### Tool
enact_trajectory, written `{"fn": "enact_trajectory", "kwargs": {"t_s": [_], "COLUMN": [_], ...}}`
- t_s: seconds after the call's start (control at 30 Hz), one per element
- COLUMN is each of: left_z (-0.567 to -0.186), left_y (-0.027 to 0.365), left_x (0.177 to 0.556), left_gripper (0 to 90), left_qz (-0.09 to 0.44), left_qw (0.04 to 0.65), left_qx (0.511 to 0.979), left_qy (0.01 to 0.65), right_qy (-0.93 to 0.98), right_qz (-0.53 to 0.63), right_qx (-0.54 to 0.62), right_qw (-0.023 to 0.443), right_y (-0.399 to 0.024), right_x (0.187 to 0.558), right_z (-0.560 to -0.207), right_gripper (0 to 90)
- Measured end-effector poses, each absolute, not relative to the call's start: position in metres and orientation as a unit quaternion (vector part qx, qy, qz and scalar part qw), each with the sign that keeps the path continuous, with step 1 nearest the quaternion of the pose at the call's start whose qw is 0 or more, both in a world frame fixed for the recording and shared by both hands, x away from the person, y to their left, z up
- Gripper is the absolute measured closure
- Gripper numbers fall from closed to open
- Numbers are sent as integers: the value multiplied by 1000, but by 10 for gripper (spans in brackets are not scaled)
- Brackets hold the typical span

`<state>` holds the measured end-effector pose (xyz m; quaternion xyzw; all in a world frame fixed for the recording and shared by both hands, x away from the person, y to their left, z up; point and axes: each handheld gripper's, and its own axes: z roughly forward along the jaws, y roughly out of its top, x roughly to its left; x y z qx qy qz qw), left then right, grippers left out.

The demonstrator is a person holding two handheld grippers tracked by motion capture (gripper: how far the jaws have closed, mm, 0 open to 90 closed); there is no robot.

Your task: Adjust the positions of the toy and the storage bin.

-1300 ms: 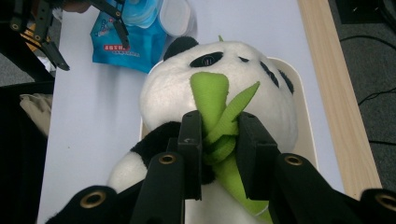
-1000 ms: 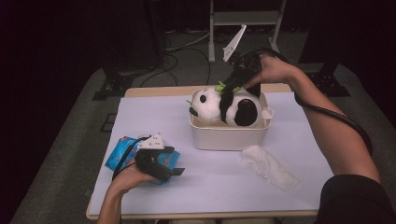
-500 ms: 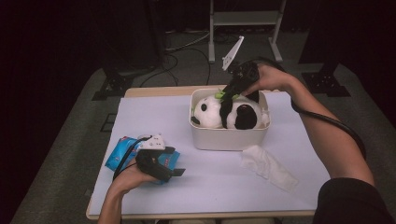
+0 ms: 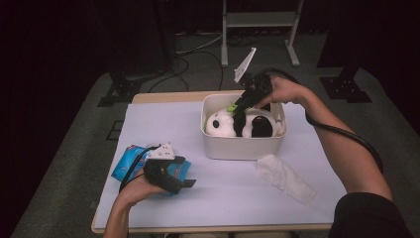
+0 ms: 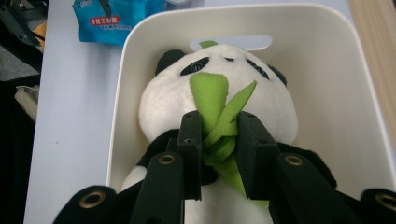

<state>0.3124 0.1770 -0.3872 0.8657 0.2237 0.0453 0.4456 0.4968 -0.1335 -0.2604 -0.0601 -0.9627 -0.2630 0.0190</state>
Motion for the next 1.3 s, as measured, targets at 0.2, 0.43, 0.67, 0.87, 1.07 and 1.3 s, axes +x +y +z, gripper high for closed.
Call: {"fn": "enact_trajectory", "kwargs": {"t_s": [0.2, 0.43, 0.67, 0.87, 1.07, 1.3], "left_z": [-388, -387, -387, -387, -386, -386], "left_y": [176, 176, 176, 177, 175, 175], "left_x": [312, 311, 311, 310, 309, 309], "left_gripper": [89, 89, 89, 89, 89, 89], "left_qz": [43, 44, 45, 45, 42, 45], "left_qw": [444, 443, 442, 442, 447, 446], "left_qx": [867, 868, 868, 869, 867, 867], "left_qy": [223, 221, 221, 220, 216, 217], "right_qy": [-961, -960, -960, -960, -959, -960], "right_qz": [-268, -271, -271, -267, -265, -260], "right_qx": [-61, -64, -71, -79, -90, -97], "right_qw": [19, 22, 25, 29, 34, 35], "right_y": [-140, -142, -143, -144, -147, -151], "right_x": [495, 494, 495, 497, 498, 498], "right_z": [-268, -276, -283, -290, -296, -307], "right_gripper": [717, 714, 711, 704, 683, 653]}}
